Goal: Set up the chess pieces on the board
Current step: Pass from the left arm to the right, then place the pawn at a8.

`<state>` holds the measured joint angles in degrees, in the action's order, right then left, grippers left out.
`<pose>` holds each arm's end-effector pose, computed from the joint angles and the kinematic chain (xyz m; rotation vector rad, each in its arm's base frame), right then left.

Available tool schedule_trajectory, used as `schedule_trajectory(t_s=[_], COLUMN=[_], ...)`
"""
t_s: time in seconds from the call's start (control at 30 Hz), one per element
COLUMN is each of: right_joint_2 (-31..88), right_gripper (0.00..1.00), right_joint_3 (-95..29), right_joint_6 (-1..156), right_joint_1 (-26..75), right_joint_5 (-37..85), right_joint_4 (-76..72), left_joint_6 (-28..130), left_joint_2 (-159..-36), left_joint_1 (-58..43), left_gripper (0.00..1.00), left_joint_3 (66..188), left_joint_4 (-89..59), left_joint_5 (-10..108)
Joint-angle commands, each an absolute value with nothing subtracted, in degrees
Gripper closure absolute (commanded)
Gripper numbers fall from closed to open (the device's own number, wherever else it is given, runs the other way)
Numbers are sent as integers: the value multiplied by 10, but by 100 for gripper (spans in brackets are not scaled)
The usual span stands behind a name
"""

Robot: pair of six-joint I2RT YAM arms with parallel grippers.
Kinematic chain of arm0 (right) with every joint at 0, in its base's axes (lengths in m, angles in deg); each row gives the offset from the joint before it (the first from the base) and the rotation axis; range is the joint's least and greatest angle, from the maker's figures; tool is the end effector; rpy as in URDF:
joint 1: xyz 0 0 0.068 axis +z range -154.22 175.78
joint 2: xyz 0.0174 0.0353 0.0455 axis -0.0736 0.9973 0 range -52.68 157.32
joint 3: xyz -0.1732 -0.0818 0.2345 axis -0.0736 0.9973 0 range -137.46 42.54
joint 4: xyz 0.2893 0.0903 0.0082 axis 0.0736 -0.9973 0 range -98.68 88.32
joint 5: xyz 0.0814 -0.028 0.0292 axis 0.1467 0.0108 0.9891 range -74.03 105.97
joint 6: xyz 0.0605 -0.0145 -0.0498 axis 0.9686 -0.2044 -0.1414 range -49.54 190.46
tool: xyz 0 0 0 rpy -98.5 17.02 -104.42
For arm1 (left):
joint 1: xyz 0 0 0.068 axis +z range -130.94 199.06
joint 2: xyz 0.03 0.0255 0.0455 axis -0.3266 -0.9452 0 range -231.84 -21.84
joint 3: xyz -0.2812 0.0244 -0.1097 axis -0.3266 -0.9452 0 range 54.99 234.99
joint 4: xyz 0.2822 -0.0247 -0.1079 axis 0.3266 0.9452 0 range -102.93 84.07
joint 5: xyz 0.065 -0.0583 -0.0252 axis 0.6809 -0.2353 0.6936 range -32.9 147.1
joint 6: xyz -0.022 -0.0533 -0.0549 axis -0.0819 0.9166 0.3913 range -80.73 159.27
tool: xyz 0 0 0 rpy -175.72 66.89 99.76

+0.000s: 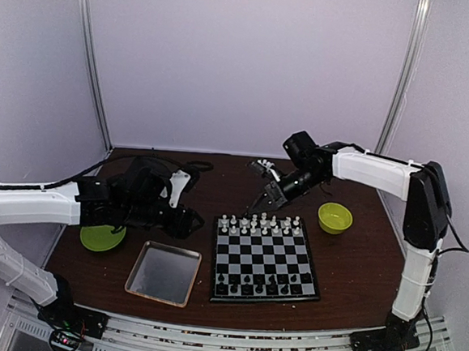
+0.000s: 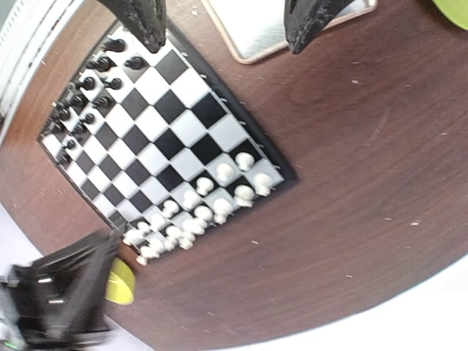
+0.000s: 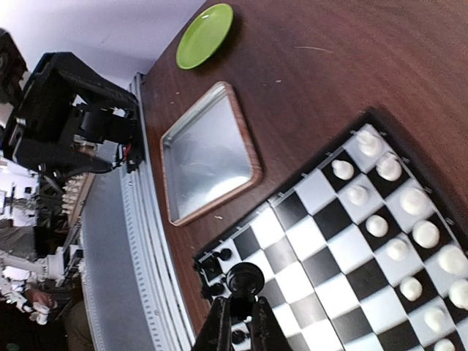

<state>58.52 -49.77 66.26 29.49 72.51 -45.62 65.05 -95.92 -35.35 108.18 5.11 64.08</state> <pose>0.3598 0.3087 0.2521 -1.1445 2.3098 1.4866 0.2053 -0.2725 0.2608 0.5074 2.2617 -0.6047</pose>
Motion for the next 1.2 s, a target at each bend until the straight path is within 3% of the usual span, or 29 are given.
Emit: schedule_trajectory(t_s=[0.0,0.23,0.47,1.17], right_joint_2=[467,307,217,222], right_gripper=[94,94,93,92], right_joint_3=[-408,-215,-100,-32], right_joint_6=[550,433,318,276], right_joint_1=[255,222,223,330], right_joint_5=[630,519,489,407], right_joint_4=[-483,-477,-511,-477], left_joint_6=[635,627,623,628], left_joint_2=[-942,-968,-991,-991], left_joint_1=[-333,-326,-324,-323], left_gripper=[43,43,44,44], left_joint_3=[1068,1091,1106,1102], left_joint_4=[41,39,44,52], left_joint_5=[662,658,649,647])
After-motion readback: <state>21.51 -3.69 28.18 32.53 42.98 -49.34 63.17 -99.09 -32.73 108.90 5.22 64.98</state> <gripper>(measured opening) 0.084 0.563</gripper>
